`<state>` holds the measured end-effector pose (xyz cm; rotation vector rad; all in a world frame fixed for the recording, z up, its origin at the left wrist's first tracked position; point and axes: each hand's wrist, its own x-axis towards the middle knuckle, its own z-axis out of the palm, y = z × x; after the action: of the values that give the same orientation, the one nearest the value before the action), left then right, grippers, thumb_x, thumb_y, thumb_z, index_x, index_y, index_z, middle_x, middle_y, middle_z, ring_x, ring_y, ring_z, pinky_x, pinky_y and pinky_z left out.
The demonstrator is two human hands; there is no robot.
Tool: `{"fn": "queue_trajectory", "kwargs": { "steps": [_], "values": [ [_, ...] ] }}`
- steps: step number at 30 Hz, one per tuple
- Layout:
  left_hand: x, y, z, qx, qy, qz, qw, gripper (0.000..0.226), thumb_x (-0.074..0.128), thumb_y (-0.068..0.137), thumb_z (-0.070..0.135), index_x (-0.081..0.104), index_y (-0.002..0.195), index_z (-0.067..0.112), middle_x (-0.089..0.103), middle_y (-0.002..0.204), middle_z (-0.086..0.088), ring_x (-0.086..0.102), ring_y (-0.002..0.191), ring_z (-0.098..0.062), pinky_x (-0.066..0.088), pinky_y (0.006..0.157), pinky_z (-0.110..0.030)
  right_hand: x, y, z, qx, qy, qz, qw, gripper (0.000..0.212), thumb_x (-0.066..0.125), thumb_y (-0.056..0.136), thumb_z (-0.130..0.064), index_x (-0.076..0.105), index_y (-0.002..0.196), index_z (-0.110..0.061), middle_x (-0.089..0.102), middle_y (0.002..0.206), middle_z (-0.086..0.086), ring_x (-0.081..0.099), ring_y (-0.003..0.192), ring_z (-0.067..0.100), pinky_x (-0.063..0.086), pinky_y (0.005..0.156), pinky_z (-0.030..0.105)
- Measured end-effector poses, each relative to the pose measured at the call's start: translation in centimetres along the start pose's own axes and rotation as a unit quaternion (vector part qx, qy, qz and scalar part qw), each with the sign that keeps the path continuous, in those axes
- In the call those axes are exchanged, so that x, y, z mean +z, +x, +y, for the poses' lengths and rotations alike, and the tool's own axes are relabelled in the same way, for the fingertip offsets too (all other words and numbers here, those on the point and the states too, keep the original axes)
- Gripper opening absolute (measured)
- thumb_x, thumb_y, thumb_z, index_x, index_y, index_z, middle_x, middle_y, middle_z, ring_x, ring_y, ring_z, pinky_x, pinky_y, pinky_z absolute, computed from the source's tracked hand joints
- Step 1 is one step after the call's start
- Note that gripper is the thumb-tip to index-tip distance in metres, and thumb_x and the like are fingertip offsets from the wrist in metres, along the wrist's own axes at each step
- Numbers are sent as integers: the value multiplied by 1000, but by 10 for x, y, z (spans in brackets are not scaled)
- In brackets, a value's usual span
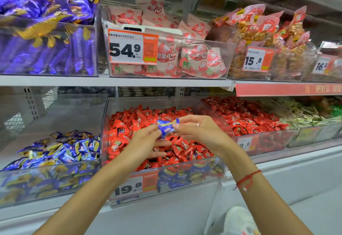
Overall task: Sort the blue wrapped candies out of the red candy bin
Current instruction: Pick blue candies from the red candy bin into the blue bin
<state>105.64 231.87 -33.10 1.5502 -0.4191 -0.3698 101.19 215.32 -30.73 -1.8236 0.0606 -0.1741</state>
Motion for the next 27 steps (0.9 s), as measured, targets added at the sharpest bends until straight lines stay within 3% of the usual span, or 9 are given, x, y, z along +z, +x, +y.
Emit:
{"fn": "queue_trajectory", "kwargs": {
  "steps": [3,6,8,12,15,18,22,25,27],
  "values": [
    [5,-1,1,-22,-43,-1,999,25,35,104,28,60,99,25,67,97,8,69,82,-12,57,60,-27,-1,0,2,-24,-32,30,999,24,78,78,-26,73,95,-10,75,86,5,70,78,8,51,67,16],
    [6,-5,-5,57,70,-20,996,23,46,99,38,61,110,25,65,106,10,68,78,-2,50,53,-20,-4,-3,2,-49,-66,7,997,15,78,78,-21,76,88,-9,72,76,-3,61,67,-2,44,59,10],
    [6,-6,-8,108,136,-30,984,20,51,97,33,59,111,22,63,94,8,63,67,3,47,52,-18,-2,-8,2,-60,-78,-16,995,12,74,82,-17,76,92,-10,69,69,-12,59,62,-5,42,58,9],
    [-3,-5,-7,127,167,-22,978,12,49,98,30,57,102,21,60,73,1,51,55,-4,39,52,-22,-23,-15,-6,-55,-196,-33,978,17,68,88,-25,74,103,-22,74,94,-8,67,85,1,52,75,17],
    [-13,-2,-5,128,159,-1,979,17,46,99,31,56,101,17,62,76,-1,50,52,-3,39,51,-21,-63,-16,-4,11,-407,-7,914,10,69,87,-23,75,95,-20,73,96,-7,66,90,6,53,90,31],
    [-15,2,-5,125,148,8,981,23,44,100,32,57,108,14,61,92,-1,59,59,5,43,52,-19,-78,-10,10,80,-532,-17,843,15,62,83,-17,75,81,-9,74,84,3,63,69,12,57,79,39],
    [-12,1,-5,122,138,-1,983,20,44,100,32,58,108,20,62,101,6,64,67,4,49,55,-16,-65,5,20,124,-632,-42,764,16,67,77,-27,63,76,-11,57,74,5,54,72,24,45,65,29],
    [-10,-2,-8,111,140,-18,984,22,45,100,32,59,108,17,64,101,8,63,67,3,50,58,-15,-59,17,18,149,-631,-54,760,26,69,75,-19,47,62,-14,50,65,2,52,67,25,41,53,27],
    [-12,-2,-11,105,137,-23,985,20,45,99,33,59,105,20,64,104,9,65,69,1,51,59,-17,-62,22,19,148,-581,-85,796,7,72,74,-14,66,71,-11,67,74,3,64,70,19,51,56,28]
  ]
}}
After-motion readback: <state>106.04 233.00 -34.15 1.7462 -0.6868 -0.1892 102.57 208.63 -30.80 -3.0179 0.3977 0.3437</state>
